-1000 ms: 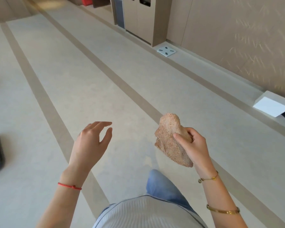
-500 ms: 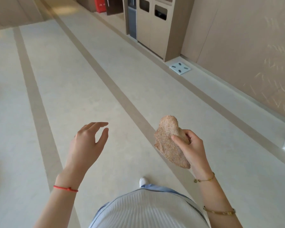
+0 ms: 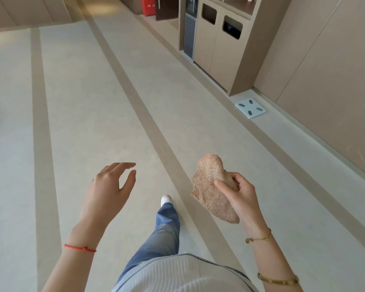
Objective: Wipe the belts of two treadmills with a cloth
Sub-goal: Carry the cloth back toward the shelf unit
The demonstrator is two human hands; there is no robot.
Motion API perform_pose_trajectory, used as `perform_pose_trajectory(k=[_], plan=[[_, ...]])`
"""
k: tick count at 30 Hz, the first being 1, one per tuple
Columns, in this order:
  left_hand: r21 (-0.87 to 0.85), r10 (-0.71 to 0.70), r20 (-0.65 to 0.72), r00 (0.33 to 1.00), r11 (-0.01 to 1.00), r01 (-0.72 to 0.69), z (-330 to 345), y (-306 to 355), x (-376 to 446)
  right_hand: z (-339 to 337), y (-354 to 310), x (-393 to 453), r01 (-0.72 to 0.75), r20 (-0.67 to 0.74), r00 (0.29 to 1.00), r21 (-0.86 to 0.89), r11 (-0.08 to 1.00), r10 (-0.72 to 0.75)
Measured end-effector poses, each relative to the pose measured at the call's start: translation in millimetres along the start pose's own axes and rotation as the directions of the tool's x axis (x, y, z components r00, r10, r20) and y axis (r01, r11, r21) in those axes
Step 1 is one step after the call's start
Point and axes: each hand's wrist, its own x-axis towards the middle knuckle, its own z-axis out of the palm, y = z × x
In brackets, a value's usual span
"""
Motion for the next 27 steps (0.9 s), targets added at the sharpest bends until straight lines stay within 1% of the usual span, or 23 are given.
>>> perform_pose_trajectory(k=[3, 9, 12, 19, 23, 27], plan=[[-0.002, 0.026, 0.001, 1.0, 1.0, -0.026, 18, -8, 86, 18, -14, 77, -0.024, -0.014, 1.0, 0.007, 1.0, 0.024], [0.004, 0.095, 0.043, 0.995, 0.995, -0.095, 43, -8, 270, 48, -75, 243, 0.014, -0.066, 0.998, 0.025, 1.0, -0.012], [-0.001, 0.122, 0.076, 0.99, 0.993, -0.122, 58, -2, 352, 54, -97, 312, 0.013, -0.108, 0.994, 0.04, 0.999, -0.008], [-0.026, 0.149, 0.144, 0.978, 0.989, -0.147, 117, -5, 514, 69, -104, 462, -0.048, -0.163, 0.985, 0.036, 0.998, 0.053], [-0.026, 0.153, 0.125, 0.98, 0.988, -0.151, 161, -8, 613, 75, -109, 566, -0.075, -0.167, 0.983, 0.04, 0.996, 0.08], [-0.012, 0.128, 0.102, 0.987, 0.992, -0.127, 194, 3, 722, 71, -140, 685, -0.086, -0.146, 0.985, 0.037, 0.996, 0.091]])
